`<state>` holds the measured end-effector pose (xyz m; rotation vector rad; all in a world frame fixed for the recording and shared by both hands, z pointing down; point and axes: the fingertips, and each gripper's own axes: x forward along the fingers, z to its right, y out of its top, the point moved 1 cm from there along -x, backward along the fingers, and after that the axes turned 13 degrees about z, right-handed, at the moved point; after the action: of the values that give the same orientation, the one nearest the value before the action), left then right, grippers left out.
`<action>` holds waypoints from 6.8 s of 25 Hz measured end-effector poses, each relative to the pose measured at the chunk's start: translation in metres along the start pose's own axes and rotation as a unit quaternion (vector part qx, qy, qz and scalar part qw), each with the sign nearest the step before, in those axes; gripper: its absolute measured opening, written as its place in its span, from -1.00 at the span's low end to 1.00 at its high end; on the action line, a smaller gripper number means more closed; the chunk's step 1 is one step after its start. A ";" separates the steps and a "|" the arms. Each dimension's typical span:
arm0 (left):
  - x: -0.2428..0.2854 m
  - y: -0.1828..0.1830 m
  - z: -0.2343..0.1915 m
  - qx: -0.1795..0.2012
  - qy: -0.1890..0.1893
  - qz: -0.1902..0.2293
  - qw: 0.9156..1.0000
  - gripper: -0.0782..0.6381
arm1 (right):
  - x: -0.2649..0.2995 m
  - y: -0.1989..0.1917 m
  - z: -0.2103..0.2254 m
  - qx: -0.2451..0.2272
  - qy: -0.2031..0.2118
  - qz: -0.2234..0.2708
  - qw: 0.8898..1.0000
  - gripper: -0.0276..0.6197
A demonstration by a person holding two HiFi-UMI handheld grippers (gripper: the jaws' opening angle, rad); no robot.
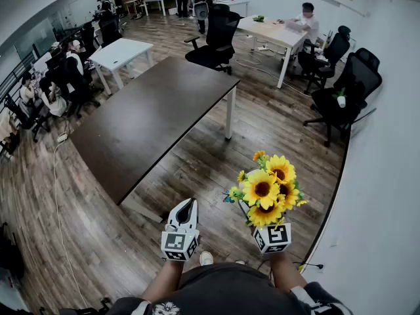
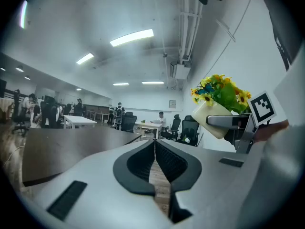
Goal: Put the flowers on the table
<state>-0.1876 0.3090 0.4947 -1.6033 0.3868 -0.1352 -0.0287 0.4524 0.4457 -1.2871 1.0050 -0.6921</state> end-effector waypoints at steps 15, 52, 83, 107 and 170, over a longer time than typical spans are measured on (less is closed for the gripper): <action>0.000 -0.008 -0.003 0.005 0.004 -0.005 1.000 -0.76 | 0.009 0.000 -0.001 0.015 0.010 0.015 1.000 0.74; 0.054 -0.003 -0.090 0.046 0.002 0.006 0.999 -0.76 | 0.114 -0.026 -0.047 -0.007 0.081 0.032 0.996 0.74; 0.239 -0.031 -0.141 0.051 0.126 -0.004 0.991 -0.76 | 0.317 -0.067 0.058 0.037 0.172 0.039 0.984 0.74; 0.294 -0.049 -0.320 0.036 0.165 -0.019 0.985 -0.76 | 0.493 -0.125 -0.036 0.026 0.226 0.011 0.974 0.74; 0.389 -0.106 -0.558 0.029 0.354 -0.060 0.933 -0.76 | 0.747 -0.321 -0.162 0.006 0.432 -0.124 0.893 0.74</action>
<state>0.0149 -0.3426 0.5850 -1.4781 0.8290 -0.8247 0.1841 -0.3330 0.6017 -1.0992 1.5444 -1.5473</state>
